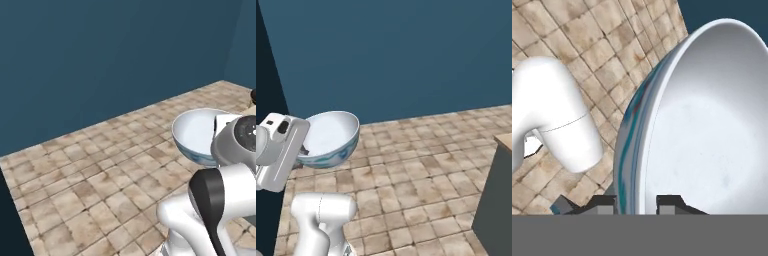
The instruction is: Pick up the bowls from the cabinet and place each bowl in front of a stool on the dining counter.
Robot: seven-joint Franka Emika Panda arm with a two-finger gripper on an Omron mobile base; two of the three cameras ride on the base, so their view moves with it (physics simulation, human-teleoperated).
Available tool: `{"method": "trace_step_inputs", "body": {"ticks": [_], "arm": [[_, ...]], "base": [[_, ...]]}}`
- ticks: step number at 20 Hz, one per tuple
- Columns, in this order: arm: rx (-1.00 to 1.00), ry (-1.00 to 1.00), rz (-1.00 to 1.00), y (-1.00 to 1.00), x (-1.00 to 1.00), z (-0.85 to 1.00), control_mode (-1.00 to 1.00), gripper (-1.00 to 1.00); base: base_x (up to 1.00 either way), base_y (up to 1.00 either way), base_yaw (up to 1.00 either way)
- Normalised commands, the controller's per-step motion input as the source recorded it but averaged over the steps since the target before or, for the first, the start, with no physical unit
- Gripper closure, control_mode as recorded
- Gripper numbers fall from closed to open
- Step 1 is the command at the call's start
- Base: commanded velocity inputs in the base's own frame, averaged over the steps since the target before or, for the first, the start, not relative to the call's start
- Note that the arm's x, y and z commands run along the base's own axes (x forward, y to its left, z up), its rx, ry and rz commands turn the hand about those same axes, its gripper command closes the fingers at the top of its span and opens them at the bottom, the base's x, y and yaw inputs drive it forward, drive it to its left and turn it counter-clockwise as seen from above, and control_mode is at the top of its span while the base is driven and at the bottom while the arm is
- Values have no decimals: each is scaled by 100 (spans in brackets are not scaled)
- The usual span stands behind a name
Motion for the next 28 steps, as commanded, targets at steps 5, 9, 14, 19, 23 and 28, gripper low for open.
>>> {"method": "trace_step_inputs", "body": {"ticks": [5,9,14,19,23,28], "arm": [[0,0,0,0,0,0,100,100],[0,0,0,0,0,0,100,100],[0,0,0,0,0,0,100,100],[0,0,0,0,0,0,100,100],[0,0,0,0,0,0,100,100],[0,0,0,0,0,0,100,100]], "base": [[100,66,-40],[100,70,-42],[100,70,-44],[100,69,-46],[100,68,-46],[100,68,-46]]}}
